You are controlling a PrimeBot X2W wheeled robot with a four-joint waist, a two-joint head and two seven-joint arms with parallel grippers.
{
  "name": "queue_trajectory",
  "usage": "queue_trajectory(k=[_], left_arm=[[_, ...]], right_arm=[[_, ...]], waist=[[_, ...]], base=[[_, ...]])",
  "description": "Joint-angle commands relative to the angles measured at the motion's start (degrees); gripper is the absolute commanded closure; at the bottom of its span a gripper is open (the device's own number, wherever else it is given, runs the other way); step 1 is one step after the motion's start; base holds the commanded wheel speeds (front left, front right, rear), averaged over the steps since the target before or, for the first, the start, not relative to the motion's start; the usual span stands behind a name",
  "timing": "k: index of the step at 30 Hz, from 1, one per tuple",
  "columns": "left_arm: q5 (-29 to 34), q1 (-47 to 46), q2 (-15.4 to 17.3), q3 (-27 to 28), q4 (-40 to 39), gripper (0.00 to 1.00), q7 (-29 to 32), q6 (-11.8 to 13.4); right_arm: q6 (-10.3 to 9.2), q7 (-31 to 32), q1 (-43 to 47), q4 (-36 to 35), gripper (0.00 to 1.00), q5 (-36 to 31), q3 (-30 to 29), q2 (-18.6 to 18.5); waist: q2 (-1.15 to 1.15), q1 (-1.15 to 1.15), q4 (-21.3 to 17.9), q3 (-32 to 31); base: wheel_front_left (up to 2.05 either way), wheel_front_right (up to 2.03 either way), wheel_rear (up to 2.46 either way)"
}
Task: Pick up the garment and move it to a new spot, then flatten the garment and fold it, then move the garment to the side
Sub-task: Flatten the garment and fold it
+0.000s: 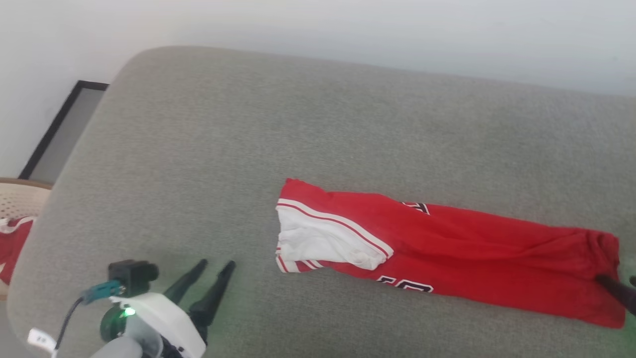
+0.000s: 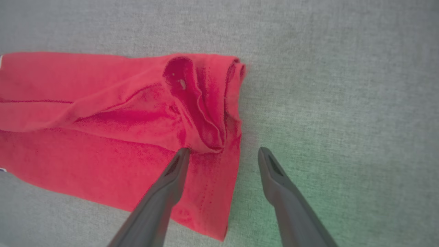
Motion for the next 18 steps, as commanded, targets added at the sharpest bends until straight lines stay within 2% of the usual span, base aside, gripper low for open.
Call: queue_trajectory(k=[1,4,11,18], left_arm=[[2.40,2.11,-1.01,3.34,0.30,0.00,-0.23,-0.07],[8.91,6.12,-3.76,11.87,-0.30,0.00,-0.23,-0.05],[31.02,13.57,-9.31,28.46,-6.74,0.00,-0.24,1.20],[49.81,17.77,-15.37,40.19,-15.51,0.00,-0.25,1.96]], right_arm=[[-0.03,0.59,0.99,0.41,0.00,-0.63,-0.50,0.42],[-0.03,1.53,1.31,1.10,0.00,-1.34,-1.26,1.37],[-0.03,3.30,-0.09,3.60,0.00,-3.68,-2.99,4.60],[-0.04,3.97,-2.14,4.77,0.00,-6.62,-5.74,6.58]], waist=[[0.00,0.00,1.02,-0.89],[0.00,0.00,1.63,-1.53],[0.00,0.00,2.09,-2.24],[0.00,0.00,1.91,-1.31]], base=[[0.00,0.00,0.00],[0.00,0.00,0.00],[0.00,0.00,0.00],[0.00,0.00,0.00]])
